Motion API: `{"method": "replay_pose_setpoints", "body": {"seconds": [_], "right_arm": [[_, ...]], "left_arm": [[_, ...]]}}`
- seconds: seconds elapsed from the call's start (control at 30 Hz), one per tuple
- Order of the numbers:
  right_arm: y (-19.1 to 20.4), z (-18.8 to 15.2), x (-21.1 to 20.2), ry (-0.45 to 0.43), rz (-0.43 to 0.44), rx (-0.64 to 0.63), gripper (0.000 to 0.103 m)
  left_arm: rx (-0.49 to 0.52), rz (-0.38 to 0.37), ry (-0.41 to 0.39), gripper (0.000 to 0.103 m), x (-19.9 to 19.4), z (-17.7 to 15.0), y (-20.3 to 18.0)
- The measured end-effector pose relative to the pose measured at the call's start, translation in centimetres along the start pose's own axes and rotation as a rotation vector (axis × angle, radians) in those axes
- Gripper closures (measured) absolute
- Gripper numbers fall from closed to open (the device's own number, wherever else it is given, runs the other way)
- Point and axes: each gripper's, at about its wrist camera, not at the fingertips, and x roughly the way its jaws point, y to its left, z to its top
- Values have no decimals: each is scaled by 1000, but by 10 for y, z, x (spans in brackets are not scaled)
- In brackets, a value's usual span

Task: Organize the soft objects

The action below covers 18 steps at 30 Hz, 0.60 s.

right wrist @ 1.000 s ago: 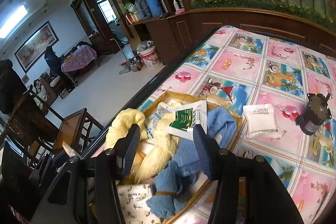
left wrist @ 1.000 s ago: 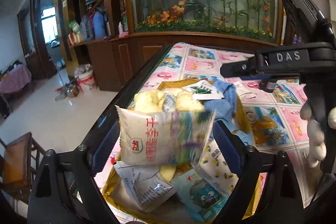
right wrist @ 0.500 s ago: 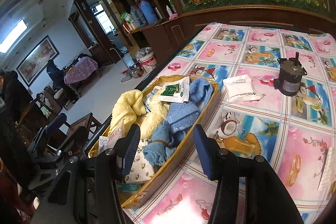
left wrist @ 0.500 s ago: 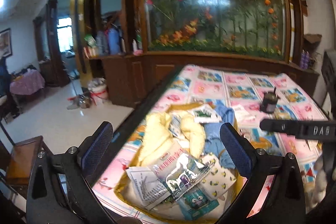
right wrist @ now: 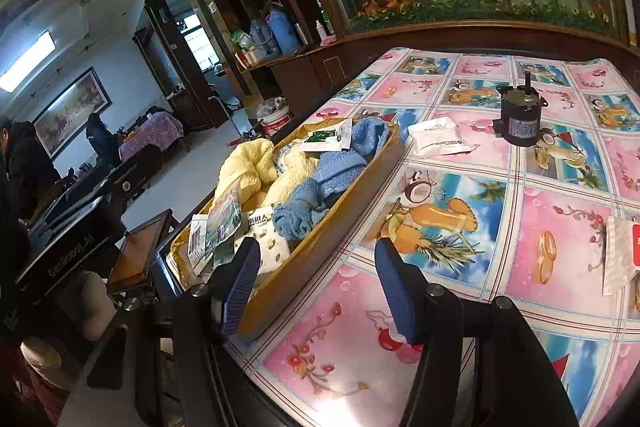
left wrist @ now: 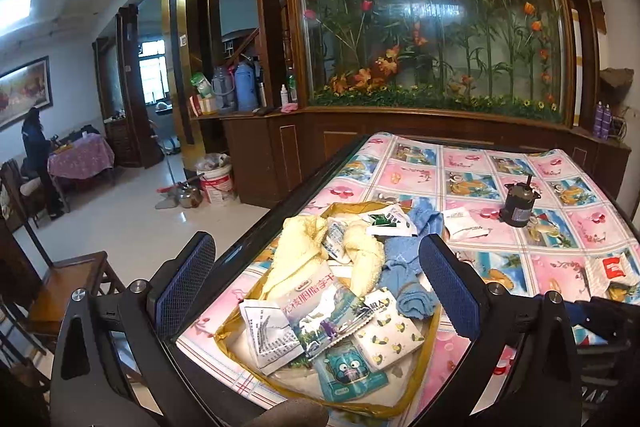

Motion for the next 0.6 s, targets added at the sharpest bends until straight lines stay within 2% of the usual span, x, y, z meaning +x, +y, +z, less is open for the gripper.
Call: {"method": "replay_pose_setpoints", "body": {"seconds": [0.4,0.6], "right_arm": [[-2,-19,-2,30,-4,-2,42],[13,-29,7,65,-21,-71,42]], "left_arm": [[30,35,35,0,1,-6,-14],[20,26,78,0,11,-10,-12]]}}
